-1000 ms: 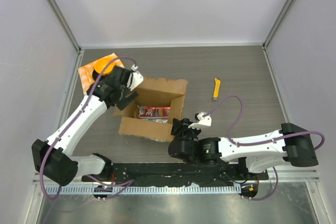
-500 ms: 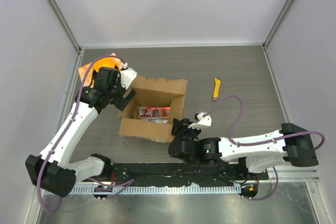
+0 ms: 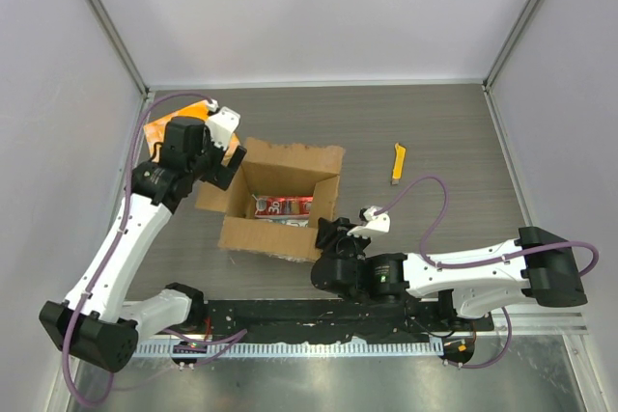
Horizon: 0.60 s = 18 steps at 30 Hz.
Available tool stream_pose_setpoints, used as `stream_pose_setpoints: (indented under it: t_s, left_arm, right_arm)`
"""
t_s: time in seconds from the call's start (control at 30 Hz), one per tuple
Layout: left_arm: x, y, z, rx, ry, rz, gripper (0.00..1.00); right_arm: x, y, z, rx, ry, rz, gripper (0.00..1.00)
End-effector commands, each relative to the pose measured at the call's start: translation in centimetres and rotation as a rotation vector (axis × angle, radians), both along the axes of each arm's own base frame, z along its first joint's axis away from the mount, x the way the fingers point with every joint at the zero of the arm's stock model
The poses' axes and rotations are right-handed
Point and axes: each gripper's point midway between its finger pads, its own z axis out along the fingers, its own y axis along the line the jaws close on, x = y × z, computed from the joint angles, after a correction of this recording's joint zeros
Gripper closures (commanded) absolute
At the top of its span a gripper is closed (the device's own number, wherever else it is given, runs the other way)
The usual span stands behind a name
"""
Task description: Unpack the express box
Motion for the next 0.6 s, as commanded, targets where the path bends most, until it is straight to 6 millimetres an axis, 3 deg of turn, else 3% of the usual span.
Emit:
stream_pose_setpoints:
  t_s: [0.0,0.07,0.13,0.33,0.57]
  left_arm:
    - [0.3,-2.0,4.7,-0.146,-0.097,-0.044,0.01]
    - [-0.2,-2.7,4.9,-0.186,-0.072,-0.057,0.03]
    - [-1.2,-3.8,4.0,-0.242,-0.003,-0.080,0.05]
    - [-3.1,-3.8,-2.5,-0.208,0.221,-0.059,0.10]
    - [-3.2,-3.7,-5.0,-0.172,0.302,-0.056,0.11]
  right_arm:
    - [-1.2,-1.4,-4.9,-0.188,0.098,0.070,0.57]
    - [-1.2,-1.4,-4.9,-0.189,0.099,0.071,0.57]
    - [-1.2,-1.4,-4.8,-0.185,0.098,0.069,0.57]
    - [-1.2,-1.4,-4.9,-0.186,0.100,0.070,0.57]
    - [-1.3,-1.3,-5.0,-0.186,0.102,0.072,0.58]
